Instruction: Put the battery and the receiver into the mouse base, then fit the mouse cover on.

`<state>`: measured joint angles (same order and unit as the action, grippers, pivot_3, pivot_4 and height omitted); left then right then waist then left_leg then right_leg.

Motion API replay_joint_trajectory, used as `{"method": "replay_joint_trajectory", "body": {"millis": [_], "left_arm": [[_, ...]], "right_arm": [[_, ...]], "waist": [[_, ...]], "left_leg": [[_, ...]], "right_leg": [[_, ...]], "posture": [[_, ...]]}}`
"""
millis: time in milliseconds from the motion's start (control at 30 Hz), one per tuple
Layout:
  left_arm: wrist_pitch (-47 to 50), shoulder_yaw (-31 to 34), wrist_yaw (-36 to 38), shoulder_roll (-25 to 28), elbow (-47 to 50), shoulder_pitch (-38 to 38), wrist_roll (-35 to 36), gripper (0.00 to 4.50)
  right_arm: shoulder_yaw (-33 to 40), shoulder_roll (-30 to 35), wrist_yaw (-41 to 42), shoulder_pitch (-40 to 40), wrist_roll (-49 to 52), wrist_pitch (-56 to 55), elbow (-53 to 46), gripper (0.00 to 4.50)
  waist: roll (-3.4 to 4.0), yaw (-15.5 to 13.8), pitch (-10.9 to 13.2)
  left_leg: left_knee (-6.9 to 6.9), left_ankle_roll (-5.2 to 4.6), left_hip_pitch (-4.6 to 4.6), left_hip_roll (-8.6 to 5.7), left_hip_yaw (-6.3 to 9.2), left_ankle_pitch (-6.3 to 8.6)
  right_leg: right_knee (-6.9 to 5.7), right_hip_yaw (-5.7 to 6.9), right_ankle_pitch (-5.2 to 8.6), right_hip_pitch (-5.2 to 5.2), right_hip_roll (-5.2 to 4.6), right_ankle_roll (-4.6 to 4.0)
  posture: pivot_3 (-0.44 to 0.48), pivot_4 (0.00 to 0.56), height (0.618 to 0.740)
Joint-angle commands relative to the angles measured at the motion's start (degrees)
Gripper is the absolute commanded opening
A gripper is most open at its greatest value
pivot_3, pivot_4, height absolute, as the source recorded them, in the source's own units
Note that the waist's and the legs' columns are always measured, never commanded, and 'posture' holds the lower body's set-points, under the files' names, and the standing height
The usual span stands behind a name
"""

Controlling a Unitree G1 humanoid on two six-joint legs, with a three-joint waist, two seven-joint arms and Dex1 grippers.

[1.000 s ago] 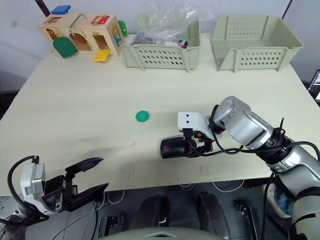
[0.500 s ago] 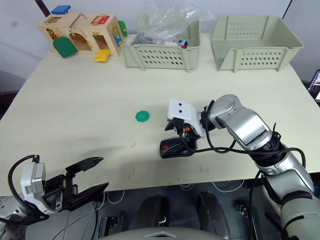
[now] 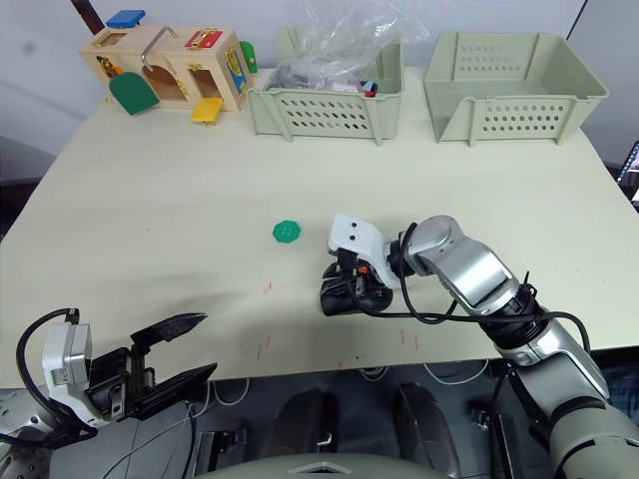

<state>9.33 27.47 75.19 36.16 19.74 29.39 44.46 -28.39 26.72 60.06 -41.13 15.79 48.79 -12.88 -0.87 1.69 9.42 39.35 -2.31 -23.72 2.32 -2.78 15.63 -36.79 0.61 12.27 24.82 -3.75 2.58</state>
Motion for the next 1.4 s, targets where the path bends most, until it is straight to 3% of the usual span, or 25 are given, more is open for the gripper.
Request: {"method": "replay_joint_trajectory", "body": {"millis": [33, 233, 433, 467, 567, 733, 867, 1000, 1100, 1400], "left_arm": [[-0.5, 1.2, 0.2, 0.5, 1.3, 0.1, 0.7, 4.50], [-0.5, 1.0, 0.2, 0.6, 0.9, -0.4, 0.4, 4.50], [-0.5, 0.6, 0.2, 0.5, 0.6, -0.9, 0.1, 4.50], [-0.5, 0.6, 0.2, 0.5, 0.6, -0.9, 0.0, 4.50], [-0.6, 0.6, 0.3, 0.4, 0.5, -1.1, 0.1, 4.50], [-0.9, 0.7, 0.7, 0.3, -0.2, -1.3, 0.1, 4.50], [-1.5, 0.6, 1.7, 0.2, -1.6, -1.8, -0.1, 4.50], [-1.8, -0.3, 2.0, 0.1, -2.9, -3.2, -0.4, 4.50], [-1.8, -1.2, 2.6, 0.4, -4.3, -4.7, -0.6, 4.50], [-1.6, -1.9, 4.1, 1.0, -6.5, -7.2, -1.2, 4.50]], "right_arm": [[-0.4, 0.3, -0.5, 0.6, -0.8, -1.9, -0.3, 1.70], [-2.4, 0.4, -1.3, 1.3, -3.2, -3.4, 2.3, 1.70], [-9.1, 4.7, 0.4, 3.3, -9.3, -6.7, 5.1, 1.70], [-8.4, 4.5, 0.0, 3.5, -9.4, -7.4, 5.3, 1.70], [4.1, 1.0, -1.4, 5.5, -0.8, -9.3, 2.1, 1.70], [18.3, -3.3, -2.0, 12.1, 10.2, -14.1, -2.2, 1.70], [21.3, -0.6, 1.6, 19.0, 13.0, -16.6, -3.8, 1.70], [25.1, -3.6, -1.0, 26.5, 16.4, -20.1, -4.0, 1.70], [24.3, -5.3, -2.2, 31.5, 13.2, -25.8, -0.5, 1.70], [21.7, -8.4, -4.8, 34.5, 7.3, -36.4, 7.3, 1.70]], "waist": [[0.00, 0.0, 0.0], [0.00, 0.0, 0.0], [-0.10, -0.6, -0.2], [-0.11, -0.6, -0.2], [-0.51, -1.2, -0.5], [-0.43, -1.0, -0.5], [-0.42, -1.2, -0.4], [-0.41, -1.2, -0.4], [-0.42, -1.0, -0.5], [-0.40, -0.9, -0.4]], "left_leg": [[0.00, 0.00, 0.00, 0.00, 0.00, 0.00], [0.00, 0.00, 0.00, 0.00, -0.01, 0.00], [0.00, 0.00, 0.06, -0.01, -0.02, 0.00], [0.00, 0.00, 0.08, -0.01, -0.02, 0.00], [0.00, 0.00, 0.14, -0.01, 0.01, 0.00], [0.00, 0.01, 0.05, 0.00, 0.01, 0.00], [-0.03, 0.00, 0.07, 0.02, 0.03, 0.00], [-0.02, 0.00, 0.06, 0.01, 0.01, 0.00], [-0.02, 0.01, 0.15, 0.03, 0.00, -0.01], [-0.04, 0.01, 0.16, 0.04, -0.04, -0.01]], "right_leg": [[0.00, 0.00, 0.00, 0.00, 0.00, 0.00], [0.00, 0.00, 0.00, 0.00, 0.00, 0.00], [0.01, 0.00, 0.00, -0.06, -0.01, 0.00], [0.02, 0.00, 0.00, -0.08, -0.01, 0.00], [0.03, 0.02, 0.01, -0.14, -0.01, 0.00], [0.04, 0.02, 0.00, -0.10, -0.01, 0.00], [0.03, 0.04, 0.00, -0.11, 0.03, 0.00], [0.03, 0.06, 0.01, -0.13, 0.02, 0.00], [-0.01, 0.00, 0.01, -0.14, 0.06, 0.00], [0.00, -0.04, 0.01, -0.13, 0.09, 0.01]], "posture": [[0.000, 0.150, 0.740], [0.000, 0.150, 0.740], [0.000, 0.150, 0.740], [0.000, 0.150, 0.740], [0.000, 0.150, 0.740], [0.000, 0.150, 0.740], [0.000, 0.150, 0.740], [0.000, 0.150, 0.740], [0.000, 0.150, 0.740], [0.000, 0.150, 0.740]]}}
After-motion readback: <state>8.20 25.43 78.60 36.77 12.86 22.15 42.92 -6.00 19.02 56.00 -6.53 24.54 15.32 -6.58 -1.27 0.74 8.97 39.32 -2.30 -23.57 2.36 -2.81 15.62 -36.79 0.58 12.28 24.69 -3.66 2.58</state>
